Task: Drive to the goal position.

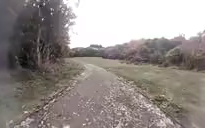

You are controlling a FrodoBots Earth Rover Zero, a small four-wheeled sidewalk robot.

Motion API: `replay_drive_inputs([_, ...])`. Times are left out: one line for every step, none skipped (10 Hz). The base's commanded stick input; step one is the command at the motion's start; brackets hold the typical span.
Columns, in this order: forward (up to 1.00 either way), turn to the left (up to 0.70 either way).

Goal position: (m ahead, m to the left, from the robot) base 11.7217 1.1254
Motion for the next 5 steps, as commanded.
replay_drive_inputs([1.00, 0.00])
replay_drive_inputs([1.00, 0.00])
replay_drive_inputs([1.00, 0.00])
replay_drive_inputs([1.00, 0.00])
replay_drive_inputs([1.00, 0.00])
